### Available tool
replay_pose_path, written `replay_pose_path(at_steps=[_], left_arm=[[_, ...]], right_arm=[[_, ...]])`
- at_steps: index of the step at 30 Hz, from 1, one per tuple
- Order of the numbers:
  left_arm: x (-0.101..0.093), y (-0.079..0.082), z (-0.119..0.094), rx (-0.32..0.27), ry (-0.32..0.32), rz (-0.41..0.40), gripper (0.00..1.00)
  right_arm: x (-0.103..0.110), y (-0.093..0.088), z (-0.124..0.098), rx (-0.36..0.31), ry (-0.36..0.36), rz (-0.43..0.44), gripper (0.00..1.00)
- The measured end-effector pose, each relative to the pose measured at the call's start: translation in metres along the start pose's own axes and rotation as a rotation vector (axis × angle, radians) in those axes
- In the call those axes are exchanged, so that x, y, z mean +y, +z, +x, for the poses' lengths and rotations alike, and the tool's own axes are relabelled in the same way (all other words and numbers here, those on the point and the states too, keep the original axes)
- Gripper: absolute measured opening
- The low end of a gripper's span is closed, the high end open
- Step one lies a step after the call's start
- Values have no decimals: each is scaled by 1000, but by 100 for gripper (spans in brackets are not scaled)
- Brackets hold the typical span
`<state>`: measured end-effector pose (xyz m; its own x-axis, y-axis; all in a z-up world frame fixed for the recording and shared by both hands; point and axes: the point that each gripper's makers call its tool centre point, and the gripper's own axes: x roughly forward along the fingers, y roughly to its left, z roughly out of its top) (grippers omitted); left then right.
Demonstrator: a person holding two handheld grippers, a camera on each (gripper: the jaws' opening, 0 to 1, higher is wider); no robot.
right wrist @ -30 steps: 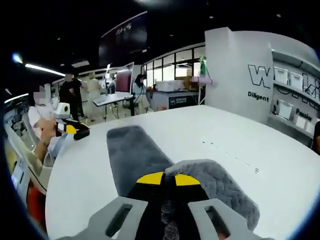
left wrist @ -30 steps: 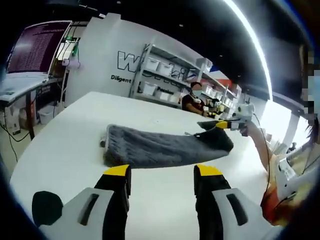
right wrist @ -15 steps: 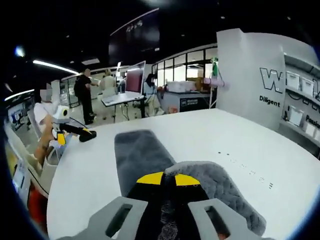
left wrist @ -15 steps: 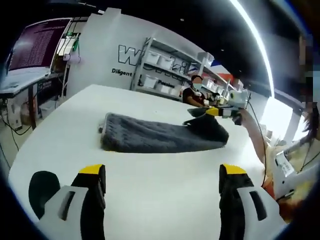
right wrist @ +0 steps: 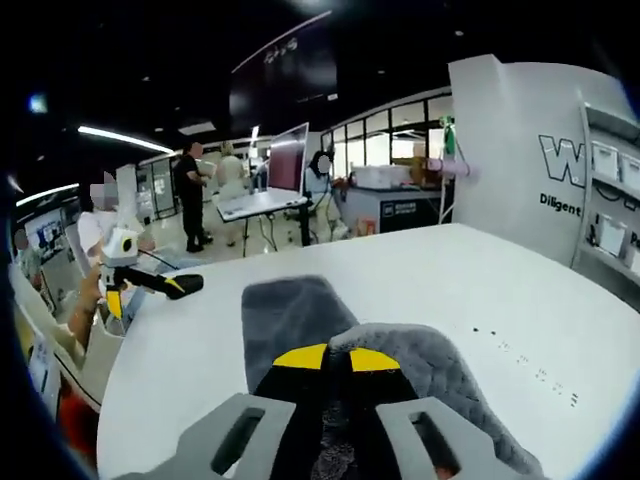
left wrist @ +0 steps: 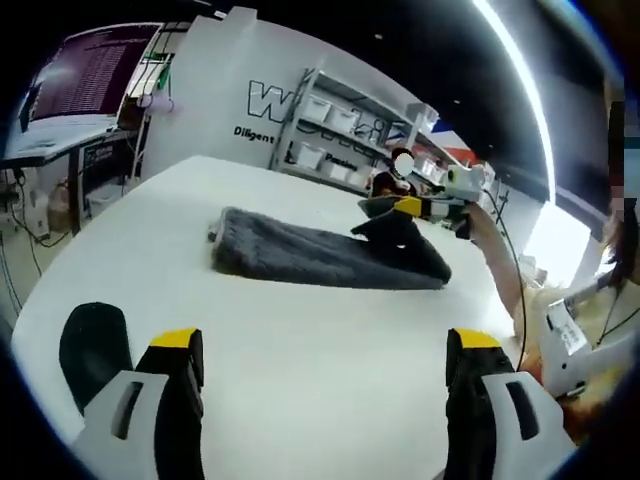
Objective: Fold the towel on the table until its edges align and the towel forms a compact rectangular stack.
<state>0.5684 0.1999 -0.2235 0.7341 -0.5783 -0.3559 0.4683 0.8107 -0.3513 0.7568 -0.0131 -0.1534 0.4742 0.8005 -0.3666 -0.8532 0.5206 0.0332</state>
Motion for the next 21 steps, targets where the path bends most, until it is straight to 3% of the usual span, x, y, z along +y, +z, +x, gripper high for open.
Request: replay_pose_path(at_steps=[12, 21], left_arm=[[15, 2, -15, -7, 19, -13, 99], [17, 2, -21, -7, 28, -13, 99]], right_arm=[[21, 18, 58, 6, 71, -12, 2], [36, 31, 87, -11, 99, -24, 2]])
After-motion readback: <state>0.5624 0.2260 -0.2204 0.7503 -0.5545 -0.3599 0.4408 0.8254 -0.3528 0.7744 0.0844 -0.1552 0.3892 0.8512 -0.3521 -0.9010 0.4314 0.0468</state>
